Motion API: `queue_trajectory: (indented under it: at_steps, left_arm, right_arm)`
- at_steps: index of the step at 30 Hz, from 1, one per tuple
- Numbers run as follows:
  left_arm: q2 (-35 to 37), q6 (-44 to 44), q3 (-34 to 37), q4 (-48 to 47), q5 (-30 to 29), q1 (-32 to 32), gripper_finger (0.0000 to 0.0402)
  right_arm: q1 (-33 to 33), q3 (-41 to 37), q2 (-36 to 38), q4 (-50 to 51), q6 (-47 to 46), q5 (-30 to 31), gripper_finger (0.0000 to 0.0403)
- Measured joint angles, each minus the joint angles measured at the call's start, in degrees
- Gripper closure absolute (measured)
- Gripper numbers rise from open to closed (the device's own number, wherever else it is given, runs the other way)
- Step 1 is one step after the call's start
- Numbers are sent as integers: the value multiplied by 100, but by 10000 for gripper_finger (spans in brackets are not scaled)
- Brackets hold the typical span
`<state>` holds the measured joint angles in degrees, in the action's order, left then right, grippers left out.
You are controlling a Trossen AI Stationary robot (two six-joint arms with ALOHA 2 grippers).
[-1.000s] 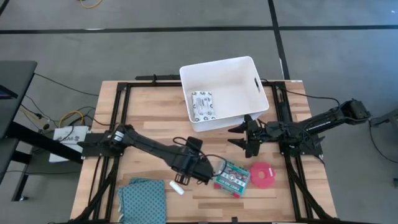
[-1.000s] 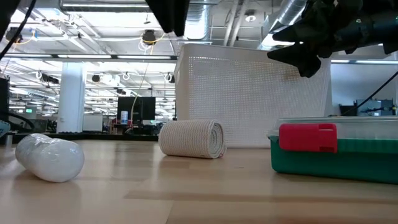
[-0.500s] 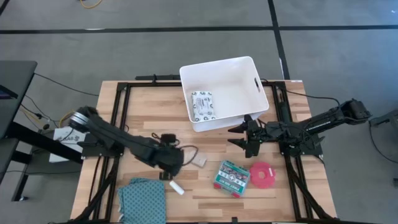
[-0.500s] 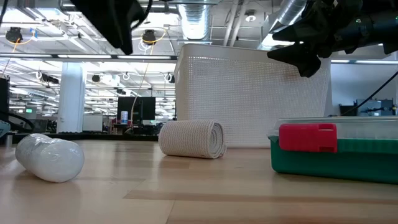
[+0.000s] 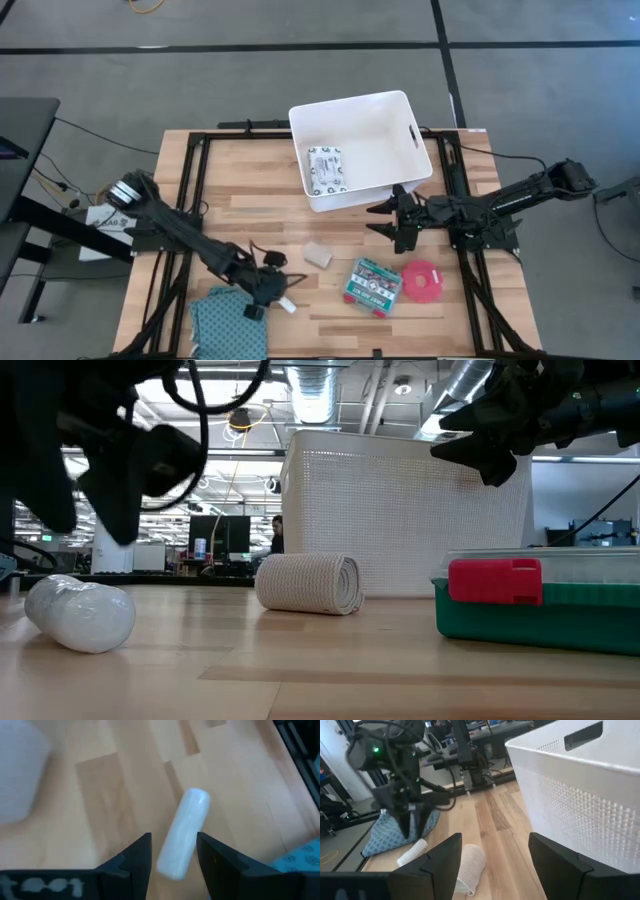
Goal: Pick & place medical supplies in basket/bin
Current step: Put the white gauze into the white bin
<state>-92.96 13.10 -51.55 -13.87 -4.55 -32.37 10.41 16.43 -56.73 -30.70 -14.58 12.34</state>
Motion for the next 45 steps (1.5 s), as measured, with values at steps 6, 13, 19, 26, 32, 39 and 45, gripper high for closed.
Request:
queue_trajectory:
  at_steps: [6,13,19,26,32,39,45]
  left_arm:
    - [-290,-106,-102,91,76,-31,258]
    - [-588,-39,-116,190,137,-94,258]
    - [-991,-155,-138,206,113,-103,260]
    - [-843,-572,-527,40,-195,-74,350]
    - [-569,-1202,-1992,-1430,-1344,144,374]
    - [-532,-3945,-4621,-2236,-3155,1016,374]
    - [-529,-3583,-5334,-1289,-2017,2841,367]
  right_arm:
    - [0,2,2,30,-1,0,178]
    - [0,2,0,49,1,0,178]
    - [0,2,0,38,-1,-2,178]
    - [0,0,0,32,-1,-2,178]
    - [0,2,0,24,-1,-2,178]
    - [0,2,0,24,-45,-2,178]
    - [7,2,0,30,-47,-2,178]
